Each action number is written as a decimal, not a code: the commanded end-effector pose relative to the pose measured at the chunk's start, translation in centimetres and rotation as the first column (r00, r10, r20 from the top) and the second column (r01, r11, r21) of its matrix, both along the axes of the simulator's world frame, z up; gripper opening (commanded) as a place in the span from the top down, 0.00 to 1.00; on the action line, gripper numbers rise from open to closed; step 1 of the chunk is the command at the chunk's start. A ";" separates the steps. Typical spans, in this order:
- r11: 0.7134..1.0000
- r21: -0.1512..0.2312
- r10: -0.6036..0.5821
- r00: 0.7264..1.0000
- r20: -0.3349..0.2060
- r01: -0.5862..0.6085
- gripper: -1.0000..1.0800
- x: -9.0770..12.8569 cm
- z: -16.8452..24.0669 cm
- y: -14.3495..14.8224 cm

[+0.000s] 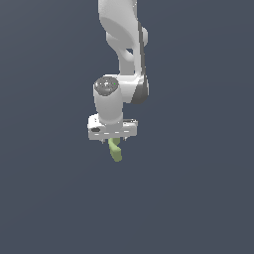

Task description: Pick up the object and move it to a goal position.

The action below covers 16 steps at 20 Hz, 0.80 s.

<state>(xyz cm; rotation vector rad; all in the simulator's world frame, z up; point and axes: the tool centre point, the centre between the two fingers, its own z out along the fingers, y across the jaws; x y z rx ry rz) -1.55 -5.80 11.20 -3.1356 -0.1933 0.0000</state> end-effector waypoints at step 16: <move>1.000 0.000 0.001 1.000 0.000 -0.001 1.00 0.1 -1.6 0.0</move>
